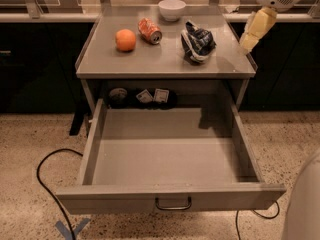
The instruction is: Place blue chip bag into top drawer
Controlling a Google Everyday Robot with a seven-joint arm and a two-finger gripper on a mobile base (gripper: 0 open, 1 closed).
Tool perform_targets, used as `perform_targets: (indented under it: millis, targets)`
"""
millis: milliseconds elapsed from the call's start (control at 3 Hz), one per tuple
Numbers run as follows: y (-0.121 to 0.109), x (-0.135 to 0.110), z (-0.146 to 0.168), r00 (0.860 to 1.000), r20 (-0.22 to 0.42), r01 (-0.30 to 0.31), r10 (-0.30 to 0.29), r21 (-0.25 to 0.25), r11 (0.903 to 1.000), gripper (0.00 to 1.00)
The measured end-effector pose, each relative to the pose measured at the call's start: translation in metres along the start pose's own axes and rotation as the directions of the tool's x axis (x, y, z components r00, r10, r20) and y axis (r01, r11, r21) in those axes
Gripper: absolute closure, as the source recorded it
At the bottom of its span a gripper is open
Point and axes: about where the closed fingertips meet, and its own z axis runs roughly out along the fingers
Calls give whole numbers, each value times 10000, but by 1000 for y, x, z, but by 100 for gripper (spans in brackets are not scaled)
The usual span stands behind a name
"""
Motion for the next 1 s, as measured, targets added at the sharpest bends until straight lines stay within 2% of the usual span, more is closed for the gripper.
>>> perform_targets:
  millis: [333, 667, 1000]
  targets:
    - [-16, -25, 32, 9976, 488, 500, -499, -13, 9987, 0]
    - [-30, -59, 68, 9864, 1049, 1277, -1263, -73, 9918, 0]
    - [-35, -84, 108, 9745, 1421, 1794, -1736, -294, 9833, 0]
